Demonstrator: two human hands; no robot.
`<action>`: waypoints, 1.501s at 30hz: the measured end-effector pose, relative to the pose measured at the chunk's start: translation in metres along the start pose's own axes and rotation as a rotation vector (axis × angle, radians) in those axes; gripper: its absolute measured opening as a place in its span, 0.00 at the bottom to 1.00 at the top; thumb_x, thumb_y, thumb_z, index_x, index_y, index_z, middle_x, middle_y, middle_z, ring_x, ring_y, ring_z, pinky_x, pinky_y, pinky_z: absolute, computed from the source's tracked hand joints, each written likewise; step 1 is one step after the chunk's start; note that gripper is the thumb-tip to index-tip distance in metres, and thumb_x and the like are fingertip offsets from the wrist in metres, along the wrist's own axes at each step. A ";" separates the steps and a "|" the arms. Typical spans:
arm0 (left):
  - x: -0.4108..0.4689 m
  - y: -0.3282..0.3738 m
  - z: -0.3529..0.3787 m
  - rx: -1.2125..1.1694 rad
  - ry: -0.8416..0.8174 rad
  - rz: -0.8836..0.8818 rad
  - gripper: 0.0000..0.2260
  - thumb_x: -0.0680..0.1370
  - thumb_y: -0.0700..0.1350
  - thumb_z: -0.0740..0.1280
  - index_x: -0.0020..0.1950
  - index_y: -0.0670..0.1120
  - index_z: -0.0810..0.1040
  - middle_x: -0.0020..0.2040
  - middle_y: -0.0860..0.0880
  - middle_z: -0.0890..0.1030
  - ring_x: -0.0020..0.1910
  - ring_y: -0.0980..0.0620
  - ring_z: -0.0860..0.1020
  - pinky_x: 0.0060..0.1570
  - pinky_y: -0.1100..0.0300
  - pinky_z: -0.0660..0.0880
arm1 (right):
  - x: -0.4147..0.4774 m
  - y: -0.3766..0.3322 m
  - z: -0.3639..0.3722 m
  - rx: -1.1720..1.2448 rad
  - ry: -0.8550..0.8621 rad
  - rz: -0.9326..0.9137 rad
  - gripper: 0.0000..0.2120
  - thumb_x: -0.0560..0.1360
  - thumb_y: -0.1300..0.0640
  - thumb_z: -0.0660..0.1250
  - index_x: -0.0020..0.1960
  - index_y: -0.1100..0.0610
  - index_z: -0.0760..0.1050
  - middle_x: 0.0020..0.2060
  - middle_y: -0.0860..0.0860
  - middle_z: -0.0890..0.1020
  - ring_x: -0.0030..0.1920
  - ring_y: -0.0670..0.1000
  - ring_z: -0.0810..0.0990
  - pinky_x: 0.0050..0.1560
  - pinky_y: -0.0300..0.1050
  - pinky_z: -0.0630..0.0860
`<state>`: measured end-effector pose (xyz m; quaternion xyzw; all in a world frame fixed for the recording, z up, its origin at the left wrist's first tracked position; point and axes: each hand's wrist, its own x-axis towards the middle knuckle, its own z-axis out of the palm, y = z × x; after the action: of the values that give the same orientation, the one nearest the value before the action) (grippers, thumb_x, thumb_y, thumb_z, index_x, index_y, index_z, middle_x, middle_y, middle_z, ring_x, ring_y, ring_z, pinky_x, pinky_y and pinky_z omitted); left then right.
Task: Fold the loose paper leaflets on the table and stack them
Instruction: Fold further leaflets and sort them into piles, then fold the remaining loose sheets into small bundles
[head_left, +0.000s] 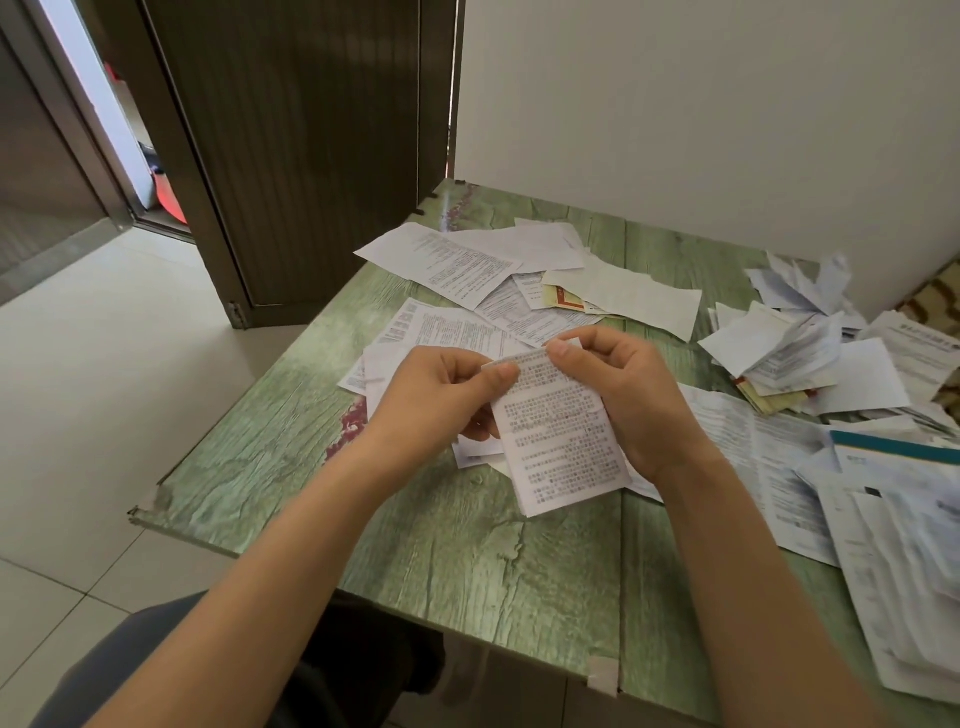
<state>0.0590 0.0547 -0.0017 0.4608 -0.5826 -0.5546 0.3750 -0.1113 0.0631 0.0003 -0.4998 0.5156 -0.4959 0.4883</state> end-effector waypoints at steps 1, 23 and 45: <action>0.000 0.000 0.000 -0.006 0.011 0.002 0.09 0.78 0.43 0.66 0.44 0.39 0.82 0.38 0.44 0.84 0.30 0.56 0.79 0.31 0.68 0.76 | 0.000 0.000 0.000 0.002 -0.019 0.011 0.03 0.74 0.59 0.67 0.44 0.58 0.78 0.38 0.54 0.84 0.41 0.53 0.83 0.45 0.47 0.79; 0.000 -0.006 0.010 0.112 0.115 0.076 0.07 0.77 0.43 0.67 0.45 0.41 0.81 0.43 0.37 0.82 0.36 0.51 0.77 0.33 0.64 0.74 | -0.003 -0.005 0.006 -0.194 -0.026 0.036 0.09 0.75 0.62 0.66 0.36 0.59 0.78 0.31 0.52 0.80 0.34 0.50 0.79 0.35 0.42 0.74; 0.003 0.008 -0.025 0.087 0.408 0.208 0.07 0.77 0.42 0.66 0.39 0.50 0.78 0.37 0.51 0.80 0.36 0.58 0.79 0.37 0.64 0.77 | -0.004 0.001 0.023 -0.197 -0.165 -0.036 0.12 0.76 0.67 0.63 0.35 0.62 0.78 0.29 0.51 0.79 0.29 0.49 0.75 0.30 0.37 0.72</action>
<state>0.0805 0.0440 0.0085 0.5165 -0.5624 -0.3825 0.5202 -0.0883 0.0670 -0.0011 -0.5935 0.5110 -0.4088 0.4686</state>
